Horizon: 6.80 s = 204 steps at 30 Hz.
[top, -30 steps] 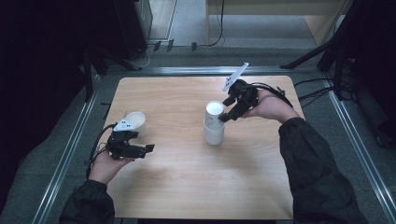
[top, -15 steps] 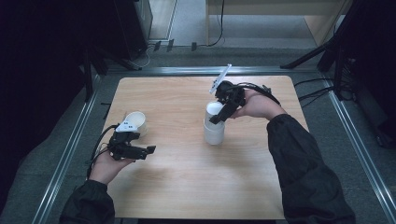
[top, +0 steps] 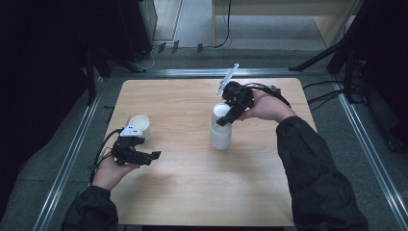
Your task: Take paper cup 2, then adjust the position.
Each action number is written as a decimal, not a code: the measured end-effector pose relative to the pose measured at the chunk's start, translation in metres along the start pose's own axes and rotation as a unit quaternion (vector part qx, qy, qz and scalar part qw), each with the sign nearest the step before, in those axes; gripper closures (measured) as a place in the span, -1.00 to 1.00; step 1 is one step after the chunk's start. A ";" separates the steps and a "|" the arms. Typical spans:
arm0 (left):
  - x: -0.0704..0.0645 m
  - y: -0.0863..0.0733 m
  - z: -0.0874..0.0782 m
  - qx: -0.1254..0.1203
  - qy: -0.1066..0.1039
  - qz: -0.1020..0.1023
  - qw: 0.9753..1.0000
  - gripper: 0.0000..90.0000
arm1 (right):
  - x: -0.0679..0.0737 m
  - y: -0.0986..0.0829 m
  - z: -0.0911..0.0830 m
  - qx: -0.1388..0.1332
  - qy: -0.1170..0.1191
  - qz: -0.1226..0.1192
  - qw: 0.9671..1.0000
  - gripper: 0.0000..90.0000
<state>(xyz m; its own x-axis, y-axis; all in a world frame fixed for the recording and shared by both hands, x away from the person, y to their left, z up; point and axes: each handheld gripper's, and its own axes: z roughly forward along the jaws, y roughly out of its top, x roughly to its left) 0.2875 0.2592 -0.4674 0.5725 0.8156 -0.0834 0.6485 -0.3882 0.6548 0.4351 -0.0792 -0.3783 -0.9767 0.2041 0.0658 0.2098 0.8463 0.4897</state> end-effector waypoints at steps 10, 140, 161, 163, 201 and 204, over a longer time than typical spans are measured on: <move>0.000 0.000 0.001 0.001 -0.001 0.000 1.000 -0.68 | 0.002 0.010 -0.020 -0.006 0.000 0.013 1.000 -0.28; -0.084 0.062 0.070 -0.028 -0.276 0.183 0.943 -0.65 | 0.081 -0.091 0.056 -0.225 0.109 0.059 0.967 -0.25; -0.094 0.059 0.073 -0.041 -0.279 0.203 0.938 -0.39 | 0.082 -0.087 0.059 -0.234 0.140 0.068 0.960 -0.25; -0.095 0.059 0.072 -0.042 -0.280 0.204 0.937 -0.36 | 0.082 -0.087 0.059 -0.235 0.141 0.066 0.959 -0.25; -0.090 0.089 0.067 0.122 -0.202 0.305 0.923 -0.33 | 0.087 -0.094 0.058 -0.204 0.058 0.016 0.977 -0.42; -0.095 0.087 0.072 0.142 -0.190 0.317 0.918 -0.33 | 0.088 -0.094 0.059 -0.206 0.055 0.018 0.977 -0.44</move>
<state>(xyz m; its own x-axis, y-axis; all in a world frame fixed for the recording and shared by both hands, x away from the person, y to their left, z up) 0.3256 0.1166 -0.4566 0.9791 0.1987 -0.0444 0.1975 -0.8738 0.4444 0.3326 -0.1113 -0.4701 -0.9728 0.1565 0.1710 0.2302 0.5643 0.7928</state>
